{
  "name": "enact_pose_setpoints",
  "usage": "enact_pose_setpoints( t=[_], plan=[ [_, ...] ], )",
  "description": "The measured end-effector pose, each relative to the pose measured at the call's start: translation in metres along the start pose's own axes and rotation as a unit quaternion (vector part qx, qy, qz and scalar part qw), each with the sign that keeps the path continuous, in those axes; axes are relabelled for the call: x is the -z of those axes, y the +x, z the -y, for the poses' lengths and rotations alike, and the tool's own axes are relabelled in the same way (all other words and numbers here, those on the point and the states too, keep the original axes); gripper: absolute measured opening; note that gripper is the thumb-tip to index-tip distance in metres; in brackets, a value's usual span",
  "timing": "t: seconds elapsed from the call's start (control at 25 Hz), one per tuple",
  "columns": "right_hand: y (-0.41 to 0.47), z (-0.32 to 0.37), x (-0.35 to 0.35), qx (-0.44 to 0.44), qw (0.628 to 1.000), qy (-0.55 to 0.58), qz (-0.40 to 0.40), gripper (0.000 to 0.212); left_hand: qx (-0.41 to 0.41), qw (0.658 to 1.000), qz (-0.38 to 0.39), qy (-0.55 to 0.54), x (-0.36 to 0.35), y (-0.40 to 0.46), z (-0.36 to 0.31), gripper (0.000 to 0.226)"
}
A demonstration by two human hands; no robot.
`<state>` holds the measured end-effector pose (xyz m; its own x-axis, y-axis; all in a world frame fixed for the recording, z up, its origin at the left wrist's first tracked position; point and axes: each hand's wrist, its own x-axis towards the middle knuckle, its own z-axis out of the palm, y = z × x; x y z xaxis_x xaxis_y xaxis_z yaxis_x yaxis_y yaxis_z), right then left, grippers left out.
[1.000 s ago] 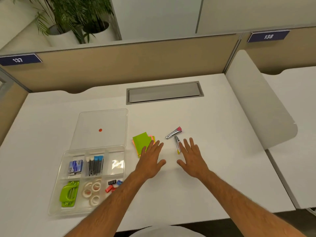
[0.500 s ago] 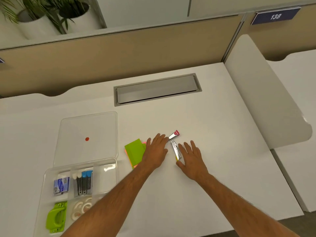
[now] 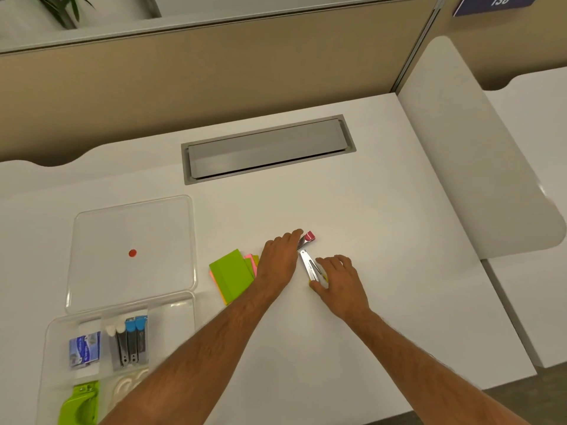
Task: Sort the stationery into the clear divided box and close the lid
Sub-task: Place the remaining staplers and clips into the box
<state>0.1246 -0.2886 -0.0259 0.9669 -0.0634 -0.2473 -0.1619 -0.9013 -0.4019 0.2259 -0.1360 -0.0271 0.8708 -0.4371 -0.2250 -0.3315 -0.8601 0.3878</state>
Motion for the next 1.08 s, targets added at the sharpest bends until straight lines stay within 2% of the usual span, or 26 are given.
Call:
enact_pose_setpoints(
  t=[0.2,0.44,0.6,0.84,1.08],
  plan=[
    [0.012,0.016,0.003,-0.062,0.997,-0.038,0.034,0.059,0.038,0.997,0.006,-0.062,0.012,-0.018,0.006,0.054],
    [0.003,0.025,0.003,-0.076,0.995,-0.008,0.065,0.021,0.051,0.991,-0.05,-0.112,0.029,-0.064,0.019,0.05],
    [-0.013,0.031,0.018,-0.056,0.997,0.02,0.052,0.016,0.046,0.989,-0.078,-0.118,0.032,-0.103,0.02,0.045],
    [-0.039,0.059,0.042,-0.051,0.986,0.155,0.02,0.015,0.091,0.957,-0.191,-0.199,0.055,-0.157,0.018,0.034],
    [-0.06,0.112,0.035,0.027,0.961,0.266,0.066,0.012,0.115,0.936,-0.224,-0.245,0.084,-0.219,0.04,0.029]
  ],
)
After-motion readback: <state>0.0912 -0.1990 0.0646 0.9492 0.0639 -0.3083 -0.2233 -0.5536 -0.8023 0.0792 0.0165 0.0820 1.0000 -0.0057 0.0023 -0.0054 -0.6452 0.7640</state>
